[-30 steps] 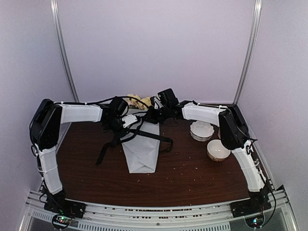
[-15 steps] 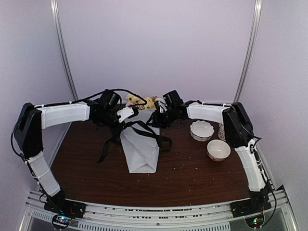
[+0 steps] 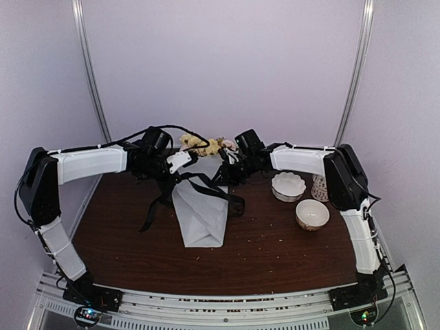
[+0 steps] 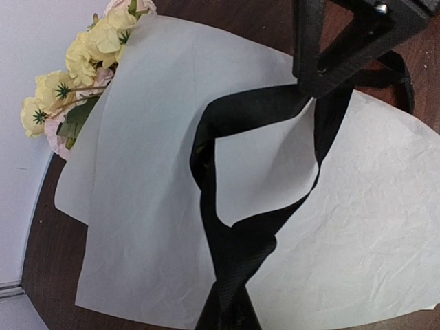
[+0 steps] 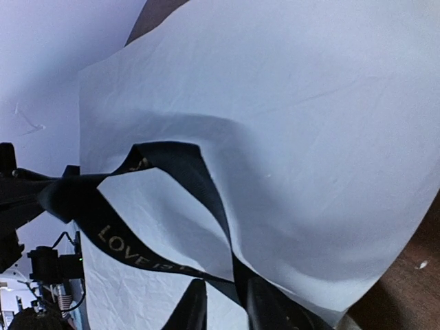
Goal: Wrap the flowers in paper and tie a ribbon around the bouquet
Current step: Cross the ribbon over the folded bouquet.
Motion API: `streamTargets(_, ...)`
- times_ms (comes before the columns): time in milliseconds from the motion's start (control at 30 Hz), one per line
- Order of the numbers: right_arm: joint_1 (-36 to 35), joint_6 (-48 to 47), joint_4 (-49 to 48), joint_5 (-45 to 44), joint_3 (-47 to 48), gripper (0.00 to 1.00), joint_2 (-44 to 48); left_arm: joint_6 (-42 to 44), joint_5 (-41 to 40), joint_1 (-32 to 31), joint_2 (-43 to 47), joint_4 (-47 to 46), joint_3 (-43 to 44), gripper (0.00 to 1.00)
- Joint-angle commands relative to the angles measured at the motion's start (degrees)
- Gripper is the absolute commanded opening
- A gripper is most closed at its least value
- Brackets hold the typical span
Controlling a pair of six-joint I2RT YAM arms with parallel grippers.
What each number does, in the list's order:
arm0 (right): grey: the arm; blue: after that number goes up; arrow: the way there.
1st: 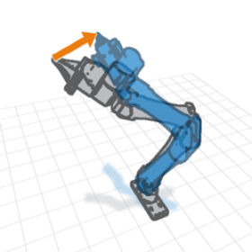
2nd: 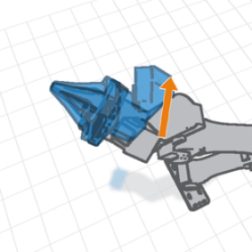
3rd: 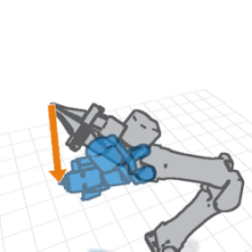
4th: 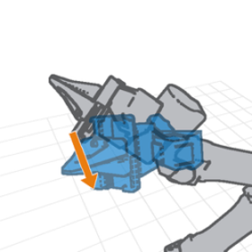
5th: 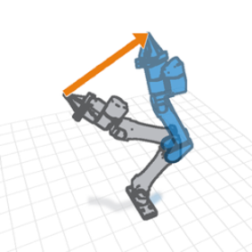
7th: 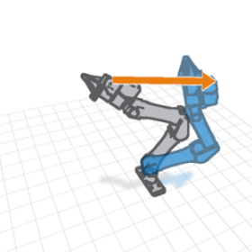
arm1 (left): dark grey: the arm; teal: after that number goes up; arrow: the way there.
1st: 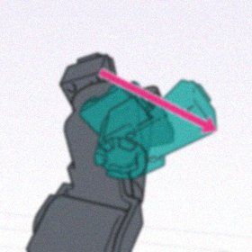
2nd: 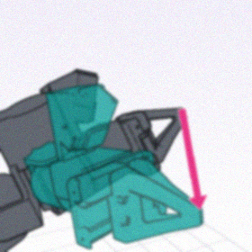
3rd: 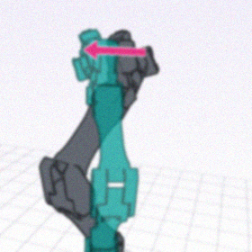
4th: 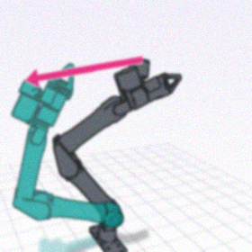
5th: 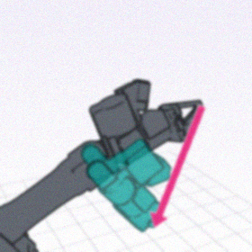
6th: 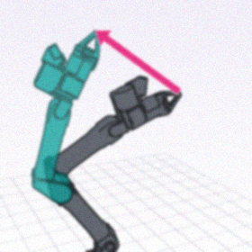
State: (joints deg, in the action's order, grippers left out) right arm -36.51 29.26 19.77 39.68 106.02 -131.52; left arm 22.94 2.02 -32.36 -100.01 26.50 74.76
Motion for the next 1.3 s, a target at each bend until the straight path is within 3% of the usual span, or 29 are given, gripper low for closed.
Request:
streamTargets(0, -0.14, -2.55, 3.80, -3.35, 6.95, 0.12, -3.32, -0.70, 2.98, -0.20, 2.64, -3.21, 0.10, 0.00)
streamTargets(100, -0.78, -1.85, 4.21, -2.19, 10.04, 0.04, -6.19, -0.83, 4.78, -0.31, 2.95, -3.22, 0.24, 0.00)
streamTargets(400, -4.52, -1.88, 4.00, 3.59, 13.15, 0.04, -10.33, -0.18, 8.95, -0.95, 2.13, -2.86, 1.90, 0.00)
streamTargets(700, -6.90, -4.91, 3.36, 14.99, 8.54, 0.03, -7.62, -5.17, 4.36, -0.98, 0.09, -6.37, 3.87, 0.00)
streamTargets(1000, -2.39, -0.57, -9.38, 13.56, -8.69, 0.15, 7.11, -5.89, 4.24, -0.97, 1.13, -8.04, 0.87, 0.00)
streamTargets(1267, 0.33, -5.30, -0.34, 0.99, -7.67, 0.35, 8.61, -5.63, 4.41, -0.97, 1.04, -7.56, 0.69, 0.00)
